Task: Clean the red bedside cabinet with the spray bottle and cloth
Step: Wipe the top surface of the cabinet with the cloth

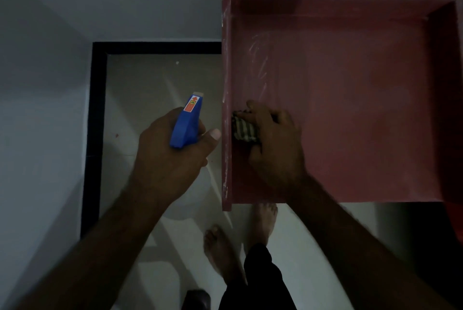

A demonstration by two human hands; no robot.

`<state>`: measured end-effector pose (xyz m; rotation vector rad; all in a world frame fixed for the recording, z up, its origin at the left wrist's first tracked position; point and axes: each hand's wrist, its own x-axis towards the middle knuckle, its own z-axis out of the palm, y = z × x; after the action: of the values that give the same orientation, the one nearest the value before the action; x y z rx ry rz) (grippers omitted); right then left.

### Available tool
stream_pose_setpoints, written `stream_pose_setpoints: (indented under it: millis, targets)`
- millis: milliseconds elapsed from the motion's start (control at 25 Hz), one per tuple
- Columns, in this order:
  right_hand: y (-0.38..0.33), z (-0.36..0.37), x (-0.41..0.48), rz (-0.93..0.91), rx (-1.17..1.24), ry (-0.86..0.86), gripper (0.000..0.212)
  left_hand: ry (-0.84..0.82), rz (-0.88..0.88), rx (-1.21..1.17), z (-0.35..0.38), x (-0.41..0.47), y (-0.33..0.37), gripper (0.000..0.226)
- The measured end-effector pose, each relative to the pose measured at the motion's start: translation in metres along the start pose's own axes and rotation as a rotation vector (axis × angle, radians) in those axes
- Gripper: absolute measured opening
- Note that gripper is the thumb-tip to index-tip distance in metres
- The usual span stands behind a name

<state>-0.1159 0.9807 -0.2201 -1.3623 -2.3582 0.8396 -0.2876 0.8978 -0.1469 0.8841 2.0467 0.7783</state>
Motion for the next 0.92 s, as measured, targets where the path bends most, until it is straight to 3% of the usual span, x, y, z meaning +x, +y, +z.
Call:
stream_pose_setpoints:
  millis: [320,600,920]
  targets:
    - [-0.001,-0.003,-0.033,0.077,0.063,-0.075,0.086,0.028,0.012,-0.015,-0.006,0.025,0.020,0.027]
    - [-0.015,0.001,0.015,0.179,0.034,0.027,0.079,0.021,0.000,-0.027,-0.003,0.030,0.021,0.029]
    - [-0.011,-0.005,-0.017,0.183,0.022,-0.097,0.080,0.040,-0.019,-0.007,-0.007,0.036,0.024,0.026]
